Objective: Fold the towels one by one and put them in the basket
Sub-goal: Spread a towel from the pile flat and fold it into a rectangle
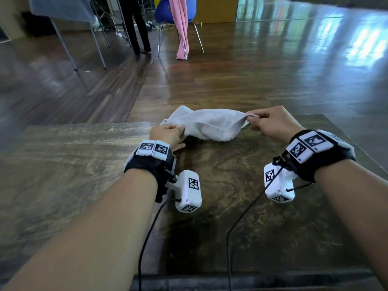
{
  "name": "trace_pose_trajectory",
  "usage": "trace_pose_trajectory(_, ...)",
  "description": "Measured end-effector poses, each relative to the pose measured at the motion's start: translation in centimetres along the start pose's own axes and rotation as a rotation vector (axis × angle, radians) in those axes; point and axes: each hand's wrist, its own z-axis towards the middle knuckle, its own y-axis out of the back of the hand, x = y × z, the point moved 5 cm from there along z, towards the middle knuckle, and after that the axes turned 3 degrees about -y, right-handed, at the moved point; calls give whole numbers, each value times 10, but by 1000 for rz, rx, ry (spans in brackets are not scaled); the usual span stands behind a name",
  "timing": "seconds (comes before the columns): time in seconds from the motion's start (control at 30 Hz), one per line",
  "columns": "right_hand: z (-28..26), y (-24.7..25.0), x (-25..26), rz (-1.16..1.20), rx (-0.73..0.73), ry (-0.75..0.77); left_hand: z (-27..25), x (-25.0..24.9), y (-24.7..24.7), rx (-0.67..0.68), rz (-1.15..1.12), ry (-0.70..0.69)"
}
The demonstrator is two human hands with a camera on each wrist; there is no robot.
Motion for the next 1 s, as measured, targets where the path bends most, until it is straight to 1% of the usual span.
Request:
trace_pose_trajectory(0.03, 3, 0, 0, -9, 9, 16, 4, -5, -8, 38, -25, 2)
trace_pose_trajectory(0.07, 6, -1, -2, -25, 12, 28, 10, -11, -15, 41, -40, -14)
trace_pose_trajectory(0.2, 14, -5, -12, -55, -15, 69, 34, -38, -21, -81, -27, -180)
trace_pose_trajectory(0.27, 18, -3, -10, -45, -83, 90, 45, -46, -15, -141, -27, -234)
trace_pose_trajectory(0.3, 20, -2, -9, -35, -119, 98, 47, -48, -13, -154, 30, -265)
trace_pose_trajectory(0.37, 22, -2, -8, -23, -149, 102, 44, -48, -8, -148, 183, -337)
trace_pose_trajectory(0.43, 20, -1, -8, -16, -172, 97, 38, -46, 4, -154, 255, -376)
trace_pose_trajectory(0.5, 16, 7, -2, 25, -216, 114, 31, -49, 24, -188, 249, -398)
trace_pose_trajectory(0.53, 14, 13, 4, 68, -238, 146, 25, -56, 32, -192, 214, -421)
trace_pose_trajectory(0.6, 6, 26, 21, 170, -251, 239, 11, -74, 44, -185, 129, -507)
trace_pose_trajectory(0.63, 1, 33, 30, 195, -247, 283, 2, -86, 49, -185, 134, -573)
trace_pose_trajectory(0.7, -11, 47, 44, 156, -260, 327, -17, -107, 56, -206, 281, -709)
trace_pose_trajectory(0.77, -19, 59, 43, 58, -260, 287, -36, -119, 61, -195, 514, -778)
trace_pose_trajectory(0.8, -23, 62, 39, -9, -247, 255, -44, -120, 62, -161, 628, -775)
trace_pose_trajectory(0.87, -36, 67, 29, -129, -215, 204, -64, -114, 66, -74, 800, -725)
trace_pose_trajectory(0.93, -58, 70, 24, -233, -184, 214, -87, -107, 70, 14, 920, -713)
trace_pose_trajectory(1.0, -84, 73, 21, -283, -111, 243, -111, -101, 78, 78, 1024, -684)
